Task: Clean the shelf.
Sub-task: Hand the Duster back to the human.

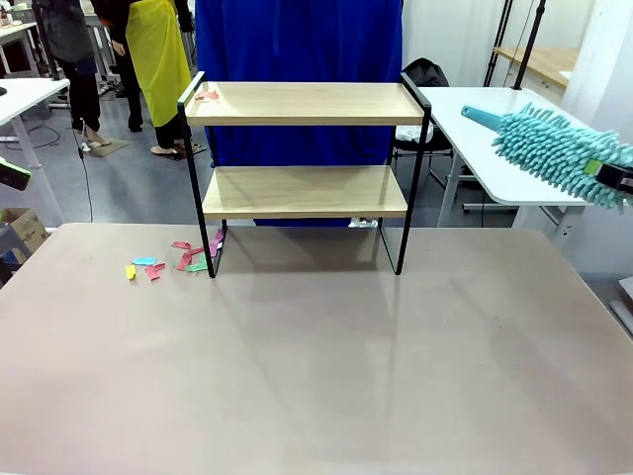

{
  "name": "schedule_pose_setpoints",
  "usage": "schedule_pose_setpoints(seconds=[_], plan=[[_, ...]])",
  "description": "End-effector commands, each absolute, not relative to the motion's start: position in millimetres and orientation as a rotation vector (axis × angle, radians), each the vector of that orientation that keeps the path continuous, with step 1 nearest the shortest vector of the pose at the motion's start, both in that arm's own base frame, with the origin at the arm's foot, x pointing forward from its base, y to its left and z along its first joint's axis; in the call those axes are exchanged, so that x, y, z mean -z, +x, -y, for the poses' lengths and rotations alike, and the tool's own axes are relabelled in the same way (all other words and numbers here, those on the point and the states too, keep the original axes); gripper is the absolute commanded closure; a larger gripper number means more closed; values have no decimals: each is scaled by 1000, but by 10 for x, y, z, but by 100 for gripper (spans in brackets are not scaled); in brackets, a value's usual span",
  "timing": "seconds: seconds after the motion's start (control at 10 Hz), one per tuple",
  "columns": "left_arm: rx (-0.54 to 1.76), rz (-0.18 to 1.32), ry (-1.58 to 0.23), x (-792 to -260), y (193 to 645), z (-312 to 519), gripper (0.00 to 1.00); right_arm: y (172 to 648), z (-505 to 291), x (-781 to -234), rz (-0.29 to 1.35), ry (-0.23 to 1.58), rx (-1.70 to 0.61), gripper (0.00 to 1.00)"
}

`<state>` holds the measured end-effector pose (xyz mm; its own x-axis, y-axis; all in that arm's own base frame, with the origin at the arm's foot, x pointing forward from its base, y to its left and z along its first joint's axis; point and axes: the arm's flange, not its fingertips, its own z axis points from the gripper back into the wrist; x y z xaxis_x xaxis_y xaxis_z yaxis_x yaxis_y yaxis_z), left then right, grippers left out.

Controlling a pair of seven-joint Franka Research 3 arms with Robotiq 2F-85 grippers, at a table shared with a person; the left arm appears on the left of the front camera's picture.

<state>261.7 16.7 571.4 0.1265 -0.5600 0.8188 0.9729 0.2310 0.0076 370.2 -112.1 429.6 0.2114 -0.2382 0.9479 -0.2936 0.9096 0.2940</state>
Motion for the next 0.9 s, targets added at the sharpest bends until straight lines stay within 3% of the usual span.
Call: schedule_pose_setpoints(seconds=[0.0,0.8], plan=[[1248,831,-647,-5731,2639,-160,0,3693,1117,-4326,1377,454,-44,83],[1248,831,-647,-5731,2639,-160,0,3693,1117,-4326,1377,454,-44,83]])
